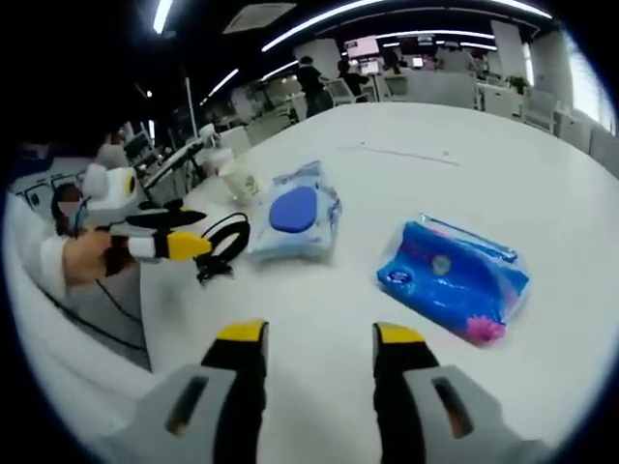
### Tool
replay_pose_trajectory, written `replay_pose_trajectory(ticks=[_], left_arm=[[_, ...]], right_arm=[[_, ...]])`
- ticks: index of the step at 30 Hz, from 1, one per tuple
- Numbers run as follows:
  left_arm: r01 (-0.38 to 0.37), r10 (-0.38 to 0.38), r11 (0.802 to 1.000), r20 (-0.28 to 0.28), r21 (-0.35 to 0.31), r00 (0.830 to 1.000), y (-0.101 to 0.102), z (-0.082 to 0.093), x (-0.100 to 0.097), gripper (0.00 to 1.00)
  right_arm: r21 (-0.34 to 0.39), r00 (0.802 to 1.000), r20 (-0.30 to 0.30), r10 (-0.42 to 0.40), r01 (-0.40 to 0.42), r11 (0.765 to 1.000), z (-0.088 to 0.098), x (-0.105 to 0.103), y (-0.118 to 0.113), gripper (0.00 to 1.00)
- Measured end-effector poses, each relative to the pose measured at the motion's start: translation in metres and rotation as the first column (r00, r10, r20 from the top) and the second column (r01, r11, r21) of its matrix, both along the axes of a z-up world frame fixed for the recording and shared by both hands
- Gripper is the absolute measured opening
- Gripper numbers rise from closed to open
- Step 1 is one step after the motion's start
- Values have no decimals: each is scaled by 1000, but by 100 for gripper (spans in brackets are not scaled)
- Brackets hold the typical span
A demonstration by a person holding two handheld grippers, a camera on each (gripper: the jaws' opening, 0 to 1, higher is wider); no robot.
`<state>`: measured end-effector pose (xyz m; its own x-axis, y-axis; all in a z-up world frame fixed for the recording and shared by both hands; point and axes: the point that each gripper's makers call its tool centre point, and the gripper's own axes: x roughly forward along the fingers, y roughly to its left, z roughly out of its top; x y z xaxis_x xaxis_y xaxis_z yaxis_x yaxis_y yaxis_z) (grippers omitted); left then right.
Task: Arrange the tabletop items into an orderly group along one side of the table until the central work area is clear of visible clutter.
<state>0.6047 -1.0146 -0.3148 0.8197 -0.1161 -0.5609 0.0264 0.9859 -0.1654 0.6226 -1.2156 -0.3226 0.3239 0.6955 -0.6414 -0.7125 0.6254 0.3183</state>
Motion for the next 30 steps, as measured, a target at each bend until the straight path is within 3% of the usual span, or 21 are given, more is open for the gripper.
replay_pose_trajectory(ticks=[6,10,14,18,23,28,30], left_arm=[[22,-22,1000,3,-1,1000,-3,-1,0,83],[12,-12,1000,6,-10,1000,4,-1,-1,82],[-4,4,1000,11,-30,1000,5,-2,-3,82],[-7,8,999,8,-47,1000,2,-5,-5,81],[-10,10,998,3,-67,1000,-2,-9,-6,81],[-23,23,996,5,-88,1000,-6,-13,-9,80],[-29,29,995,-3,-95,1000,-6,-18,-12,79]], right_arm=[[47,996,-80,-26,30,998,2,-1,18,41],[123,981,-182,-75,98,988,8,0,34,42],[106,974,-219,-51,76,991,4,-3,49,43],[147,947,-310,-81,131,980,5,-5,67,43],[144,940,-333,-71,125,982,2,-3,82,43],[155,907,-407,-111,188,970,-5,1,99,42],[156,903,-415,-114,194,969,-6,1,104,42]])
